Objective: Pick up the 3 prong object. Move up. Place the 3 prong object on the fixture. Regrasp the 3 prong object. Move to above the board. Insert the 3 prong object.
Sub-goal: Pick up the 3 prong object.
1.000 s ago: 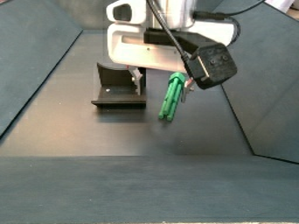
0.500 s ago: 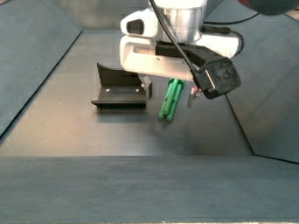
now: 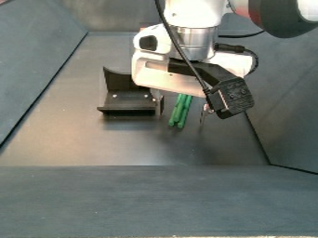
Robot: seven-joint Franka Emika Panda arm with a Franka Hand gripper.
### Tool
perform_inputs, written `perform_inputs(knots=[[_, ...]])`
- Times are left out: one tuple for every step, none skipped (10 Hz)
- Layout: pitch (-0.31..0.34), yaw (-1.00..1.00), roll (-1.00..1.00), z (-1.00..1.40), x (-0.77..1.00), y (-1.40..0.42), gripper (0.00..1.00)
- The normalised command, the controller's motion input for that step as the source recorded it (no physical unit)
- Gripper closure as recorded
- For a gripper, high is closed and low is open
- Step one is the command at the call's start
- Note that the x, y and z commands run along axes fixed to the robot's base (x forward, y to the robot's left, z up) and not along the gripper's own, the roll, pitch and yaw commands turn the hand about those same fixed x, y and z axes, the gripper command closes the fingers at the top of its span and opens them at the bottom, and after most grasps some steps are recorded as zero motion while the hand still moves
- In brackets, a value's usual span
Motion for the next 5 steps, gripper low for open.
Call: perform_inputs(knots=[[0.000,0.00,0.00,-0.02,0.00,0.00,0.00],[-0.031,0.00,-0.04,-0.20,0.00,0.00,0.00],[0.000,0.00,-0.01,0.00,0.00,0.00,0.00],[-0.126,0.00,-0.30,-0.01,0.00,0.12,0.00],[-0.113,0.00,-0.28,-0.07,0.00,0.10,0.00]])
